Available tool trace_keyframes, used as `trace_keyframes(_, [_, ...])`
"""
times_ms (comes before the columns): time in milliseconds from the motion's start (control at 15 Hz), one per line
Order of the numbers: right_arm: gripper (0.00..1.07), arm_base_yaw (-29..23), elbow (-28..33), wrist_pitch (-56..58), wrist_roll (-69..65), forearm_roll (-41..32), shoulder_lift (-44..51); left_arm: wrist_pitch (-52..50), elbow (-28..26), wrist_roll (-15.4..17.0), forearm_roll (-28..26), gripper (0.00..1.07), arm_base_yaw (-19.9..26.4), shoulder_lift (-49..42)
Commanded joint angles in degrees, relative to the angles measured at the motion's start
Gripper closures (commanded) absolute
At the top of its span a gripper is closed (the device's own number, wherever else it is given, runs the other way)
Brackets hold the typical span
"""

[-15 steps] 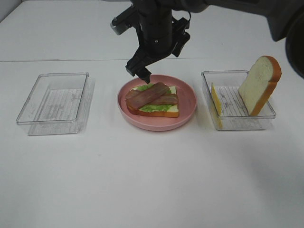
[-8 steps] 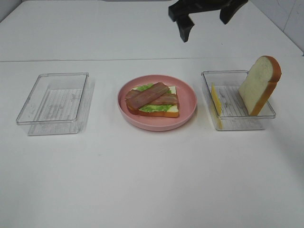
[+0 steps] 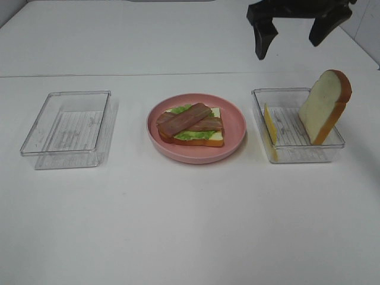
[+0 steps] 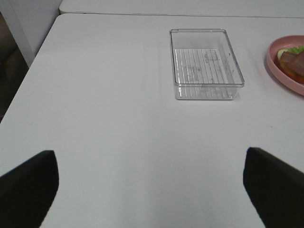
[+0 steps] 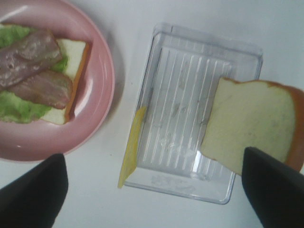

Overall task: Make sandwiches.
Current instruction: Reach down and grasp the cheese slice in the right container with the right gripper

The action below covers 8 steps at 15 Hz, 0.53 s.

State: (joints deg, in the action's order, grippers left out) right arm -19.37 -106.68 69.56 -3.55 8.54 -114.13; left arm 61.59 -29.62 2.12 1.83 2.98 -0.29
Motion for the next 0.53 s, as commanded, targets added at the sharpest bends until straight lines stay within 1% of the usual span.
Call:
trace_keyframes(67, [0.10,0.1,3.9,2.3,0.6,-0.7,-1.0,-0.2,0.1,-0.2,-0.5,0.06,0.1,-0.9])
trace_keyframes(200, [0.11,0.1,8.9,-1.5,0.6,-1.8,-2.6,-0.2,0.1,-0.2,-0.5,0.06,0.1,-0.9])
trace_keyframes(533, [0.11,0.1,9.3,-3.7,0.7,-2.3,-8.3,-0.2,0.1,-0.2,-0.5,0.06,0.1,-0.9])
